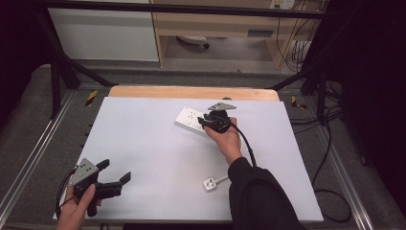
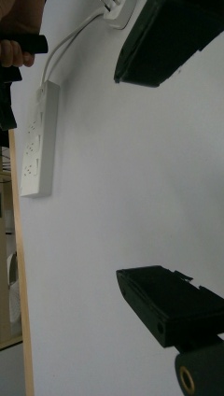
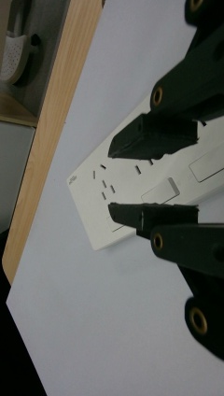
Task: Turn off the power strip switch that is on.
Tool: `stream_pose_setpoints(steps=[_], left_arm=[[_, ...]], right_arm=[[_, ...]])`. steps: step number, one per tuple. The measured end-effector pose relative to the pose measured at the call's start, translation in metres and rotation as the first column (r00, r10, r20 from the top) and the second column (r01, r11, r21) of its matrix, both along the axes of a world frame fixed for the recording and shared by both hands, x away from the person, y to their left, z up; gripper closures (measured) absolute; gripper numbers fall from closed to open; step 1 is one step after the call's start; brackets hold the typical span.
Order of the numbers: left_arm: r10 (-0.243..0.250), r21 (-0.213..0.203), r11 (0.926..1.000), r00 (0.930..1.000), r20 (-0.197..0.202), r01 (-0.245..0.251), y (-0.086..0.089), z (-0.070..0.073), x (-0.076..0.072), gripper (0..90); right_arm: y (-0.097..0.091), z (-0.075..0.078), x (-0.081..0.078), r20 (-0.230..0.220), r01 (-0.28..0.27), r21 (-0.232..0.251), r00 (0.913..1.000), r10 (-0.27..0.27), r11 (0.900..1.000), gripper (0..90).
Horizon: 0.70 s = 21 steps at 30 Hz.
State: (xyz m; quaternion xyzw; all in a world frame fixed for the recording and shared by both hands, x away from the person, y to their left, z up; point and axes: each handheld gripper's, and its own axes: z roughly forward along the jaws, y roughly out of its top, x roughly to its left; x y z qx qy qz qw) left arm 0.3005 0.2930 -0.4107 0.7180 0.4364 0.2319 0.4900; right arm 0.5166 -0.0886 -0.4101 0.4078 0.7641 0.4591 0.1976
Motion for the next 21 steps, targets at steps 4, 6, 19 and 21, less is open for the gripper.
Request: stream_pose_setpoints(steps=[4,6,19,21], left_arm=[[0.001,0.000,1.0000,1.0000,0.000,-0.001,0.000,0.000,0.000,5.4],[0.000,0.001,1.0000,1.0000,-0.001,0.000,0.000,0.000,0.000,5.4],[0.002,0.003,1.0000,1.0000,-0.002,-0.002,0.000,0.000,0.000,5.4],[0.003,0.003,1.0000,1.0000,-0.002,-0.003,0.000,0.000,0.000,5.4]], right_arm=[[-0.002,0.004,-0.002,-0.021,0.002,-0.008,0.9998,-0.002,1.0000,44.6],[-0.004,0.007,-0.002,-0.031,0.004,-0.004,0.9995,-0.004,1.0000,36.0],[-0.024,0.029,-0.013,-0.015,0.028,0.006,0.9995,-0.028,0.9996,5.6],[-0.028,0.034,-0.016,-0.003,0.025,0.009,0.9997,-0.025,0.9997,4.7]])
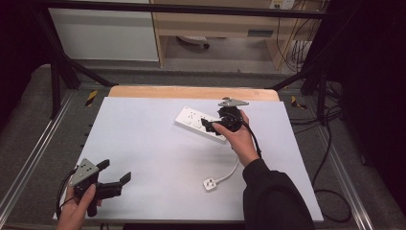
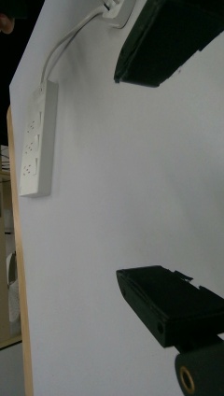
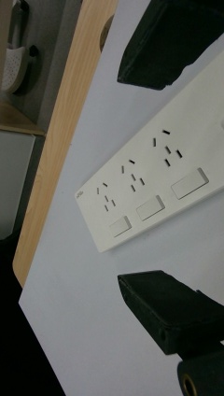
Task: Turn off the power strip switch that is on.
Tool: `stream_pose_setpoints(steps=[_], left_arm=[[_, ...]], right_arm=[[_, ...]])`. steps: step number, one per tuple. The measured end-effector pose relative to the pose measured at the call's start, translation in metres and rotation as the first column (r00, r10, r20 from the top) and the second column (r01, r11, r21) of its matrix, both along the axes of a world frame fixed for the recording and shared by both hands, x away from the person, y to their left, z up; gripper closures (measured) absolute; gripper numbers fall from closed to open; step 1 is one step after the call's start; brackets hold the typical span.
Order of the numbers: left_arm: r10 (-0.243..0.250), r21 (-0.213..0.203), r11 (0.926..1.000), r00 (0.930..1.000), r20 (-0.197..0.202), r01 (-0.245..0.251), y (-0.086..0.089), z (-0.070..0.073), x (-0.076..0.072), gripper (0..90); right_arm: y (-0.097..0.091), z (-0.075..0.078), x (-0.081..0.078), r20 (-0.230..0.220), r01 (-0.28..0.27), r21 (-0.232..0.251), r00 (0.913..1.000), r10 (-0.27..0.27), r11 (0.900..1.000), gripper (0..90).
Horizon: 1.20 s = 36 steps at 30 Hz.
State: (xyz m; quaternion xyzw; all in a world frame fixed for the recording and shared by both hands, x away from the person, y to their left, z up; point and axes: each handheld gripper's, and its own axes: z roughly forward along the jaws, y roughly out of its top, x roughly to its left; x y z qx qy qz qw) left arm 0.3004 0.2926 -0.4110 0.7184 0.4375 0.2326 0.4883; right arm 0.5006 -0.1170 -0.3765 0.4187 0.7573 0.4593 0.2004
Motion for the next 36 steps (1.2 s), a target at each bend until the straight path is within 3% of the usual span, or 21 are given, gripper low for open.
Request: stream_pose_setpoints(steps=[21,36], left_arm=[[0.004,0.004,1.0000,1.0000,0.000,-0.004,-0.001,-0.001,0.000,5.4],[0.007,0.004,1.0000,1.0000,-0.006,-0.007,-0.001,-0.002,0.000,5.4]], right_arm=[[-0.050,0.030,-0.037,0.088,0.000,0.046,0.9961,-0.004,0.9990,7.1],[-0.092,0.023,-0.069,0.131,0.043,0.061,0.9900,-0.051,0.9972,7.2]])
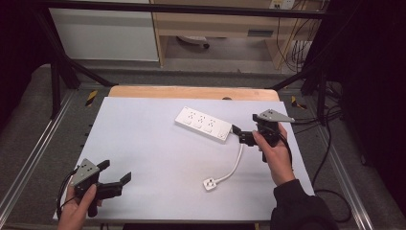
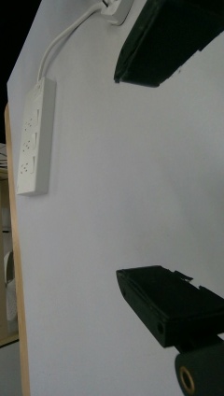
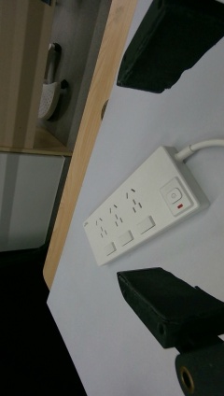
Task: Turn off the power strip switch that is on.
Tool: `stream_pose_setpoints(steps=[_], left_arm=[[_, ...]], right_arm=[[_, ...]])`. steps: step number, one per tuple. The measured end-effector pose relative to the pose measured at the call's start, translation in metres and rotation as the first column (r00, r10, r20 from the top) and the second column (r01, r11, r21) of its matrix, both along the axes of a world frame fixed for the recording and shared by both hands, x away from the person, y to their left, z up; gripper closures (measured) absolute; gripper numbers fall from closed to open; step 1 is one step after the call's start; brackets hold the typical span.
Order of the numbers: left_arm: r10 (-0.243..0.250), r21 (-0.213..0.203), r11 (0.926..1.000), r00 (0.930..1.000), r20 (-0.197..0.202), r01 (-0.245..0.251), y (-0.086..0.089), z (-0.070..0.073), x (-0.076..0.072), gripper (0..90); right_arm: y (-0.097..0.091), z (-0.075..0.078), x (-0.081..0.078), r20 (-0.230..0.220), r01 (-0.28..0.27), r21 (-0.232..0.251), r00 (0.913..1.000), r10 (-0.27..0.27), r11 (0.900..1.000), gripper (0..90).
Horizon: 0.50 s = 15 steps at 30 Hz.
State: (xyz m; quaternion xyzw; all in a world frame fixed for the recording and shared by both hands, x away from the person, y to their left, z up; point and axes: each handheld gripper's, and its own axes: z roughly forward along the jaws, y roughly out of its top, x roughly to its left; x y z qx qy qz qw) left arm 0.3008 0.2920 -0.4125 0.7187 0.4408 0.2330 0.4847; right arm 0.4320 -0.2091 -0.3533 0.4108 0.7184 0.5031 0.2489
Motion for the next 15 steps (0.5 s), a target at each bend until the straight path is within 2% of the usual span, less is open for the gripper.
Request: stream_pose_setpoints(steps=[15], left_arm=[[0.005,0.001,1.0000,1.0000,0.000,-0.005,0.000,0.000,0.000,5.4]], right_arm=[[-0.036,-0.013,-0.032,0.019,0.046,0.016,0.9987,-0.046,0.9988,4.3]])
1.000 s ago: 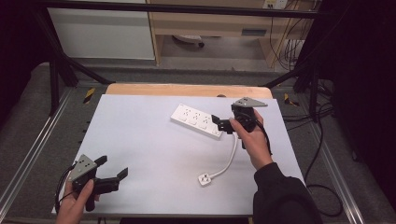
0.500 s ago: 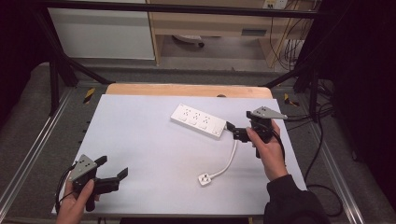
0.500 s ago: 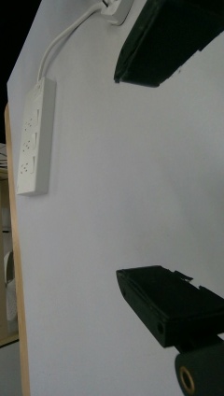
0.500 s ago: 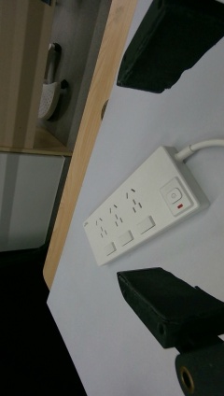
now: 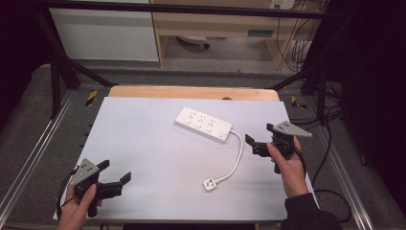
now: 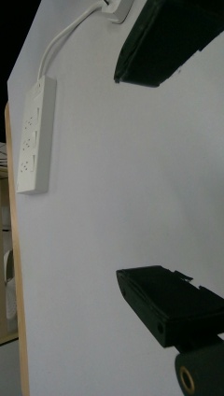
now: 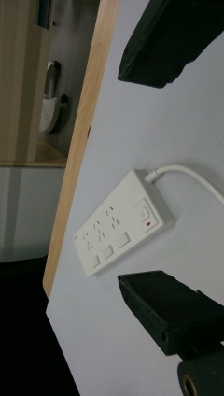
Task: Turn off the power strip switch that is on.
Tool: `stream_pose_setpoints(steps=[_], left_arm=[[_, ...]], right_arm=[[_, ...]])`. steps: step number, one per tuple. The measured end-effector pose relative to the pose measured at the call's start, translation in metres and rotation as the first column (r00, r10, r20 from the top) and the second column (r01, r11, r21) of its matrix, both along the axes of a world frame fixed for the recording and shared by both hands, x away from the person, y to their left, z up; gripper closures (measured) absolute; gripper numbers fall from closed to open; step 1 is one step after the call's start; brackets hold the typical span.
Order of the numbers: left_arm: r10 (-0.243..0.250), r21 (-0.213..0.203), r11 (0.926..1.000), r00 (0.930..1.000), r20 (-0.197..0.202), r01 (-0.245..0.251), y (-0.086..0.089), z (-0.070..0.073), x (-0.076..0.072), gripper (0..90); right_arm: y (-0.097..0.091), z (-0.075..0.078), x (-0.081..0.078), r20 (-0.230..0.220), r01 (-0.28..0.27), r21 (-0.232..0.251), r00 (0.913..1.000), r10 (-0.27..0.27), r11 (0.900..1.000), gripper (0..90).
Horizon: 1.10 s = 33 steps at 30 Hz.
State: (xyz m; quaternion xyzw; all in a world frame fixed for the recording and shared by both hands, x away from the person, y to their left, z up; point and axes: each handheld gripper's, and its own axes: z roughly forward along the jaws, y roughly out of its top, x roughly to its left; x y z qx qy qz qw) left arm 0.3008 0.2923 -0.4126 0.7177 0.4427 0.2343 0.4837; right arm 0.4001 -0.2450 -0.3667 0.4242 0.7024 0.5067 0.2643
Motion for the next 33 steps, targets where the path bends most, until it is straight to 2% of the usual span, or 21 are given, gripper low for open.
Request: stream_pose_setpoints(steps=[9,14,21,27,33], left_arm=[[0.001,0.000,1.0000,1.0000,0.002,-0.001,0.000,0.000,0.000,5.4],[0.001,0.000,1.0000,1.0000,0.003,-0.001,0.000,0.000,0.000,5.4],[0.000,-0.001,1.0000,1.0000,0.003,0.000,0.000,0.000,0.000,5.4],[-0.001,-0.001,1.0000,1.0000,0.004,0.001,0.000,0.000,0.000,5.4],[-0.002,0.000,1.0000,1.0000,0.005,0.002,0.000,0.000,0.000,5.4]], right_arm=[[-0.011,-0.015,-0.017,0.005,0.011,-0.014,0.9999,-0.011,0.9998,3.7],[-0.015,-0.025,-0.024,-0.003,0.017,-0.002,0.9999,-0.017,0.9999,3.5],[-0.020,-0.038,-0.030,-0.012,0.023,-0.002,0.9997,-0.023,0.9997,3.3],[-0.021,-0.050,-0.033,-0.041,0.021,0.008,0.9990,-0.020,0.9998,3.2],[-0.017,-0.058,-0.036,-0.050,0.018,-0.007,0.9986,-0.019,0.9998,3.3]])
